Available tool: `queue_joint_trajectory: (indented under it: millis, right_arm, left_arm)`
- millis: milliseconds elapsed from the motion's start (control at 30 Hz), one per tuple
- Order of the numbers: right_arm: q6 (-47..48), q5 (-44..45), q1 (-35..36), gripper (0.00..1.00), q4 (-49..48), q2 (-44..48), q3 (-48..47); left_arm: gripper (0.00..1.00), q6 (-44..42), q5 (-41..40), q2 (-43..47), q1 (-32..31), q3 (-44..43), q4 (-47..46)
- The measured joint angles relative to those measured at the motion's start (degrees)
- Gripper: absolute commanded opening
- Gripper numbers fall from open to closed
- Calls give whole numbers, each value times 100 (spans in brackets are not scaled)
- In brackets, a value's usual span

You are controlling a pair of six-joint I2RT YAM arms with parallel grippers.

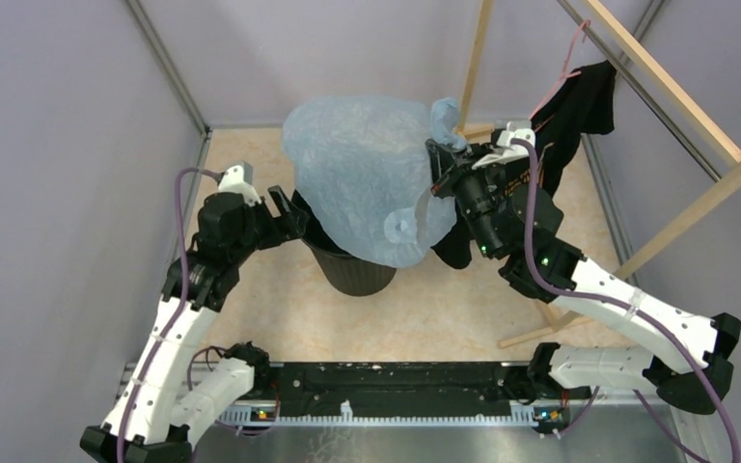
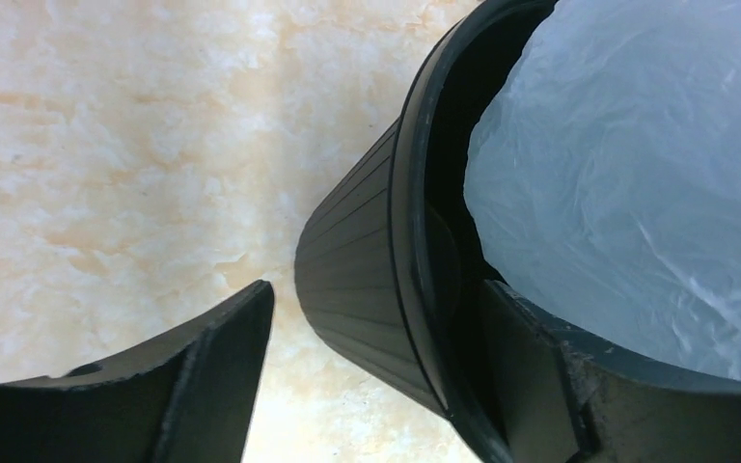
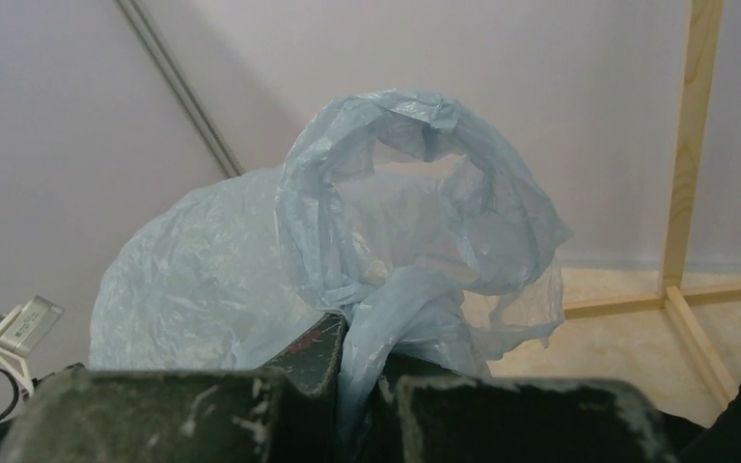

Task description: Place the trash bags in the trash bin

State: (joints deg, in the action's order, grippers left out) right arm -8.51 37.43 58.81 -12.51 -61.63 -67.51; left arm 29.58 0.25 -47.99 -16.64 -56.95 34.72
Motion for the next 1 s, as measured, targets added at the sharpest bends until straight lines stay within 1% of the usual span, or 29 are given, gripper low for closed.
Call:
queue_joint_trajectory:
  millis: [133, 267, 467, 567, 633, 733, 800, 900, 1000]
  right_arm:
    - [4, -83, 0, 0, 0, 0, 0]
    - [0, -210, -2, 0, 20, 0, 0]
    - [-57, -616, -4, 0, 39, 2, 35]
    - [-125, -841, -4, 0, 76, 4, 111]
    - [-186, -942, -4, 0, 127, 2, 144]
    - [-275, -1095, -4, 0, 164, 2, 146]
    - [-341, -1172, -4, 0, 162, 2, 146]
    - [-455, -1259, -4, 0, 184, 2, 146]
    - [-529, -1355, -4, 0, 190, 4, 146]
  left_arm:
    - [93, -162, -232, 260, 0, -68, 273]
    - [95, -372, -623, 404, 0, -389, 669]
    - [97, -929, -1373, 614, 0, -1252, 918]
    - [97, -1095, -1462, 610, 0, -1770, 774]
    - [96, -1137, -1237, 533, 2, -2087, 479]
    - [91, -1080, -457, 297, 2, -2317, -229]
    - [87, -960, 186, 20, 0, -2347, -691]
    - [84, -686, 1191, -667, 0, -2332, -1252]
    - [82, -400, 1915, -1250, 0, -2090, -1665]
